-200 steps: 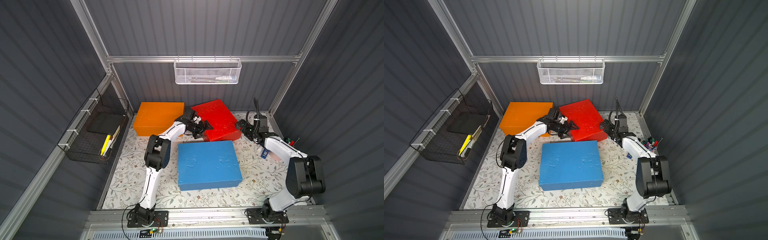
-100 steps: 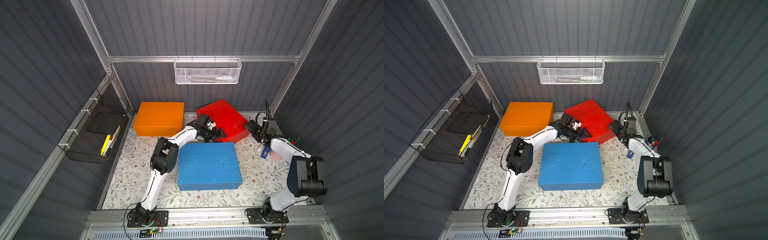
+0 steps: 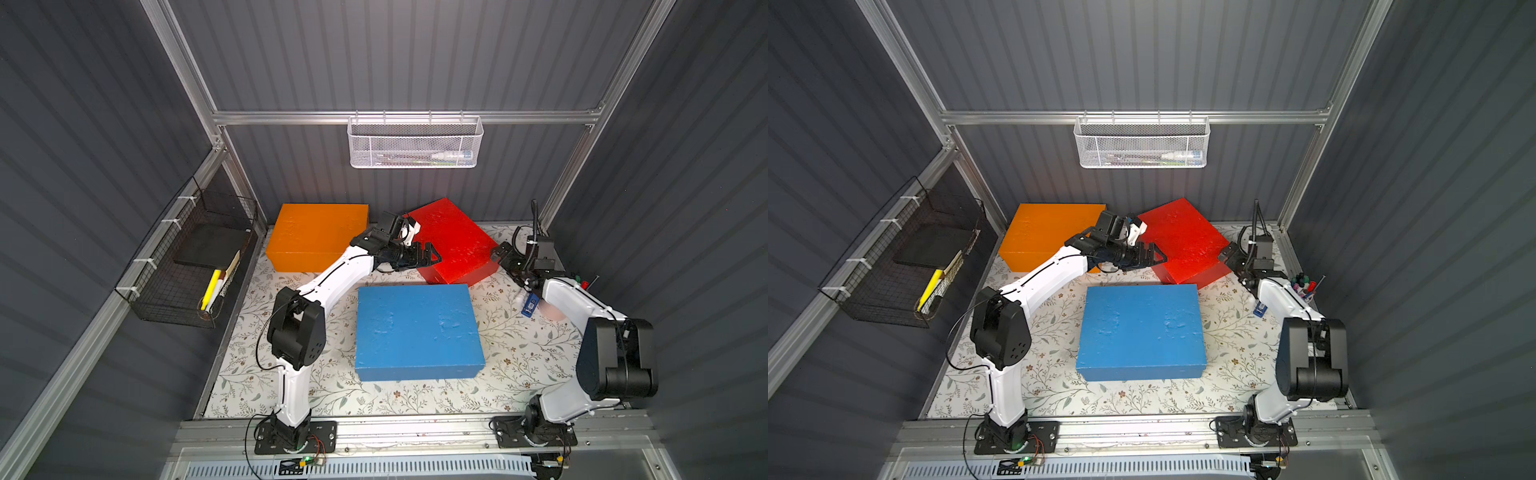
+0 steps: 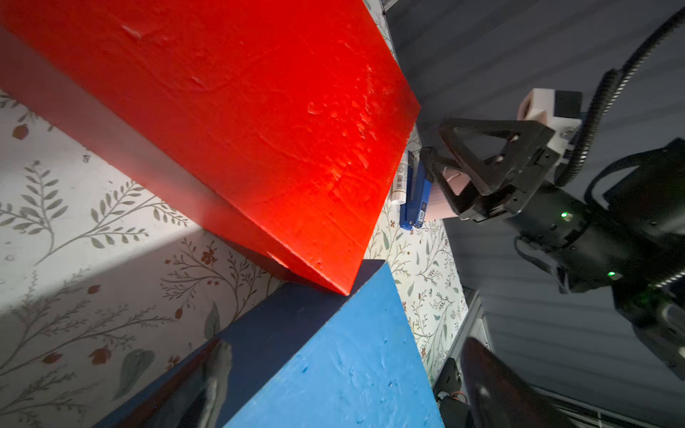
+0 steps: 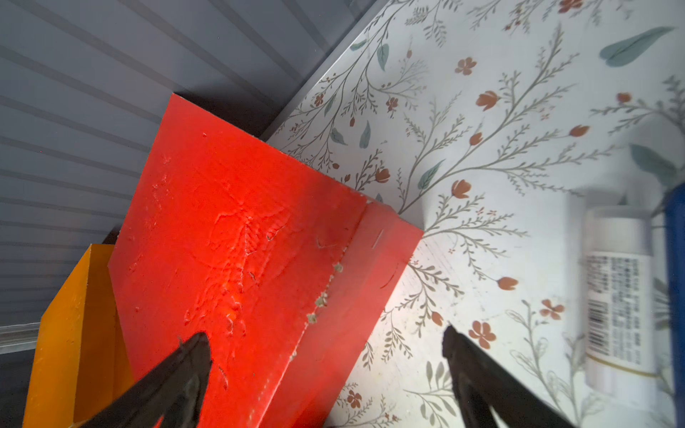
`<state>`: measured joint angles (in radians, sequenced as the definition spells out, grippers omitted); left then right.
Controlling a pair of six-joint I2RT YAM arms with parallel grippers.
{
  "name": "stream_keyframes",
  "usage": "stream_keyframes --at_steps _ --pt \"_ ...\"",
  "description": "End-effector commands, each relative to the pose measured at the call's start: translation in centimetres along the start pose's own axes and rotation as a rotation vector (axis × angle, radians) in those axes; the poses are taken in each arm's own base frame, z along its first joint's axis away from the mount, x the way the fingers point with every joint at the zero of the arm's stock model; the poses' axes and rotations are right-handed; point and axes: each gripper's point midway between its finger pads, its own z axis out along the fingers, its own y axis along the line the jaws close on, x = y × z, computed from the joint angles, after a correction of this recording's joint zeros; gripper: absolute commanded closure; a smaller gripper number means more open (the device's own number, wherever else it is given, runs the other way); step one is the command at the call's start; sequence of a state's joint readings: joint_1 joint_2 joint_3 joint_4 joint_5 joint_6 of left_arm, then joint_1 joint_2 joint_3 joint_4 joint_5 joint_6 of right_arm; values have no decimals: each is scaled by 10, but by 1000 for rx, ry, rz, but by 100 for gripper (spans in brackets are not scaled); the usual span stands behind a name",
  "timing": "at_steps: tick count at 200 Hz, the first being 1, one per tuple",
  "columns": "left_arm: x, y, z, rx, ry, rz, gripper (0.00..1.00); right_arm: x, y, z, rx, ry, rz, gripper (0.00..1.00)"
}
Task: Stack the shoeboxes
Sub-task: Adjust the shoebox at the center of the board.
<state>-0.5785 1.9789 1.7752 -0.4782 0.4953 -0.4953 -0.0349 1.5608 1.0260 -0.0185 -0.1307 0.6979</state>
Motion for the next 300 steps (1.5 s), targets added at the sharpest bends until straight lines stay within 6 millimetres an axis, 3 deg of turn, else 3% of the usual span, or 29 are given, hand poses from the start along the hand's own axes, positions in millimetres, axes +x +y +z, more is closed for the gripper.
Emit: stream_keyframes --at_steps 1,27,71,94,110,132,156,175,188,252,300 --pt "0 22 -2 -49 -3 31 1 -8 5 -10 -1 -34 -18 1" --pt "-6 41 0 -88 -32 31 1 -6 10 -21 -20 -26 -23 1" --pt "-22 74 -14 -116 -76 -19 1 -4 -2 -33 31 -50 -44 1" --pt "-22 78 -26 -129 -89 -33 1 -2 0 -32 22 -40 -46 1" --pt "-19 68 -35 -84 -90 -24 1 -4 0 -31 23 -41 -42 1" --pt "-19 58 -56 -28 -99 -47 1 -4 3 -31 11 -35 -39 1" --pt "-28 50 -96 104 -123 -123 1 -3 7 -34 -8 -30 -39 1" --pt "-41 69 -132 178 -211 -209 1 -3 8 -36 -17 -31 -39 1" --pt "-43 87 -143 193 -239 -264 1 -2 10 -37 -27 -28 -41 1" --pt "-40 106 -123 219 -259 -204 1 2 5 -44 -26 -45 -48 1" --pt "-47 123 -112 64 -308 -89 1 0 5 -55 -24 -79 -46 1"
